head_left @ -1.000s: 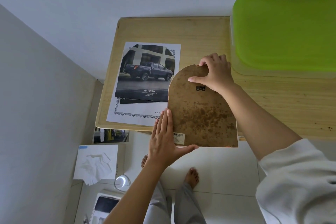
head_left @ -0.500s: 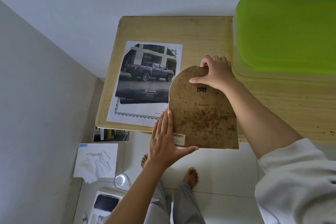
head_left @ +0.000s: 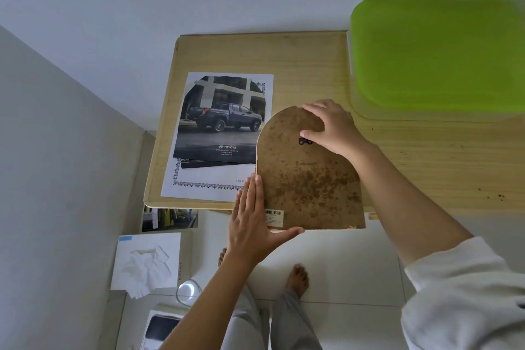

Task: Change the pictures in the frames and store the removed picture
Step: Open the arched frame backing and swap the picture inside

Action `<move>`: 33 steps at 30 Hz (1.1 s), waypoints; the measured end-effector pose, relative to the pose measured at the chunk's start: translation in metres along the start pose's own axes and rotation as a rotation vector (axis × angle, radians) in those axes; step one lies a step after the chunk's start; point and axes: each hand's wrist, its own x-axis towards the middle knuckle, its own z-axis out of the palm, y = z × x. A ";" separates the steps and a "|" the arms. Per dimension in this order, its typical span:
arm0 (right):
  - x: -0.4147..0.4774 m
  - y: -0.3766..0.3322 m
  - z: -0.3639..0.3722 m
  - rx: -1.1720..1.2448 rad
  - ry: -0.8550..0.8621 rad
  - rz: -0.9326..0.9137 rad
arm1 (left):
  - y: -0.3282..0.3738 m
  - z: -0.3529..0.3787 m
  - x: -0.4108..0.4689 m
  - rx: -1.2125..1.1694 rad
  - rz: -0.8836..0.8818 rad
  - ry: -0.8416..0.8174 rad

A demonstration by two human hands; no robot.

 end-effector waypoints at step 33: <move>-0.114 0.002 0.038 0.474 0.352 0.540 | 0.002 -0.005 0.001 0.023 0.036 0.011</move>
